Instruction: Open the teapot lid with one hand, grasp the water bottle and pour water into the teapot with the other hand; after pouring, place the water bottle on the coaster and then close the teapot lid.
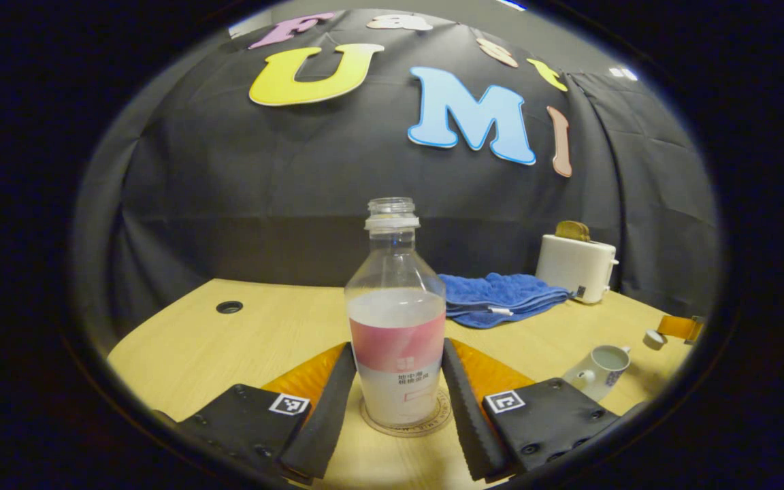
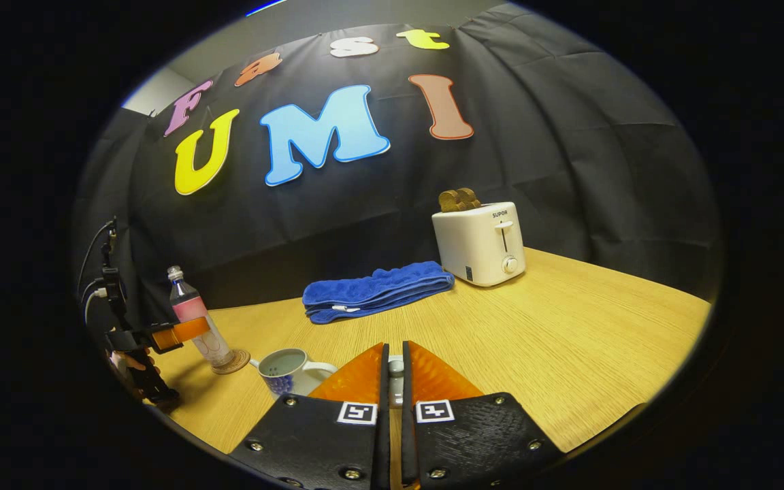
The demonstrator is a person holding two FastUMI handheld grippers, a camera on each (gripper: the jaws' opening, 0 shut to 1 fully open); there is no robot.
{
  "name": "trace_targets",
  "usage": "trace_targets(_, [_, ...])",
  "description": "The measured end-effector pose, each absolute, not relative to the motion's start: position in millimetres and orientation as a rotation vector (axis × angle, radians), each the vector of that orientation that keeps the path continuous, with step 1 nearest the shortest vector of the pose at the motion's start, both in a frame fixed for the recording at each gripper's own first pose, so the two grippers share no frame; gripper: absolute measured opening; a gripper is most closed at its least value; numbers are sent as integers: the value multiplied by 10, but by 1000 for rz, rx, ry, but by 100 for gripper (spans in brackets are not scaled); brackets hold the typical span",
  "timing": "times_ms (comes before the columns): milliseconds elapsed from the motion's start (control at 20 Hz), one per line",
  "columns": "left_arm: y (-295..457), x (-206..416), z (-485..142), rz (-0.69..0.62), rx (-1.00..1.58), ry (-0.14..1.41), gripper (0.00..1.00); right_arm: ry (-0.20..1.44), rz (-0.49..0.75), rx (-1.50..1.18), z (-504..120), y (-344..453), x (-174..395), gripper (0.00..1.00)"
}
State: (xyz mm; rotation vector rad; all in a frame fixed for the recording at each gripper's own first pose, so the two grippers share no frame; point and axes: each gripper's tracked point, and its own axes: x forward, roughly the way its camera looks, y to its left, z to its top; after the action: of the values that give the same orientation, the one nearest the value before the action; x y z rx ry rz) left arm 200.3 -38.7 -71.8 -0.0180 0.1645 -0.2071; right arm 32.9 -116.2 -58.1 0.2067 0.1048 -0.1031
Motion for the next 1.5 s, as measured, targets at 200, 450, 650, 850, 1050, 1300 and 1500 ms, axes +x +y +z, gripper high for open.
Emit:
trace_targets(200, [-449,1967,-729,-218,-6,171,88,100,-105,211,-567,-1173,324,6])
trace_targets(450, [-467,1913,-637,-205,-31,153,100,89,-87,213,-527,-1122,320,7])
trace_targets(650, [-431,1785,-632,-204,-63,173,100,57,-49,198,-404,-1002,337,7])
trace_targets(850, [-350,1615,-638,-193,-36,174,100,47,1,150,-268,-764,408,6])
trace_targets(1050, [-312,1359,-582,-193,-34,154,100,60,57,97,-185,-455,546,7])
trace_targets(1300, [-173,1090,-446,-169,-49,119,100,96,103,86,-209,-185,724,6])
trace_targets(1500, [1,914,-333,-129,-38,86,100,118,134,65,-289,-13,795,7])
